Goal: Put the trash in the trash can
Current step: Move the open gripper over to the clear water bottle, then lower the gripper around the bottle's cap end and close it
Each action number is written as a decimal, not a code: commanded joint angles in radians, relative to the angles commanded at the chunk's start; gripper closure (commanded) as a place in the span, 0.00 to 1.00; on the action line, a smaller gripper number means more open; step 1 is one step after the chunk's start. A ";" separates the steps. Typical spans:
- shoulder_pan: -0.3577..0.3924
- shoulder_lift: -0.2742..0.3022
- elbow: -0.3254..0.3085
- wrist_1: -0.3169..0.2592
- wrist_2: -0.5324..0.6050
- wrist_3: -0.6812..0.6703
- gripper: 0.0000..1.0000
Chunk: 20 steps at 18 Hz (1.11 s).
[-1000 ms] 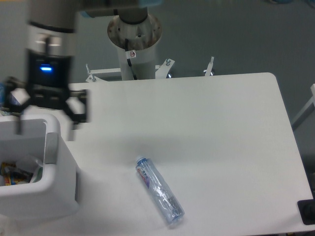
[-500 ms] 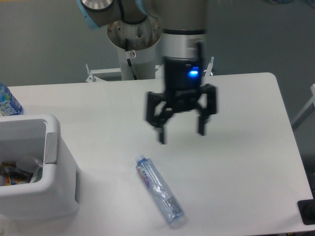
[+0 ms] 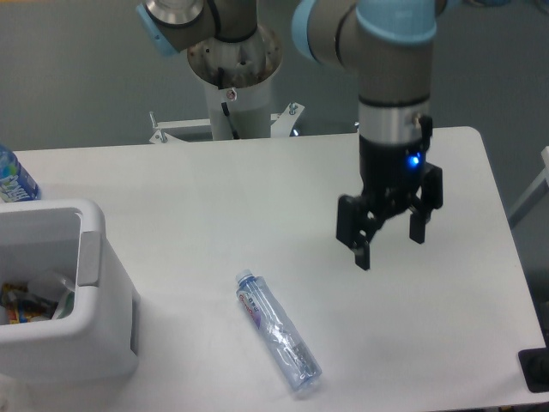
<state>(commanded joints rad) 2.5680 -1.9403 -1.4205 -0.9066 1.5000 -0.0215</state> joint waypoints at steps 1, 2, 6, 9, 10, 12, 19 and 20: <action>-0.006 -0.015 0.002 0.003 0.028 0.002 0.00; -0.015 -0.028 0.005 0.006 0.054 0.002 0.00; -0.061 -0.116 0.055 0.009 0.062 0.000 0.00; -0.098 -0.195 0.090 0.009 0.025 -0.001 0.00; -0.103 -0.210 0.095 0.009 0.007 -0.001 0.00; -0.120 -0.239 0.091 0.008 -0.009 -0.005 0.00; -0.164 -0.315 0.092 0.009 -0.004 -0.003 0.00; -0.172 -0.325 0.097 0.009 -0.003 -0.006 0.00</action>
<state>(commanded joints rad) 2.3962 -2.2656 -1.3239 -0.8974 1.4971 -0.0276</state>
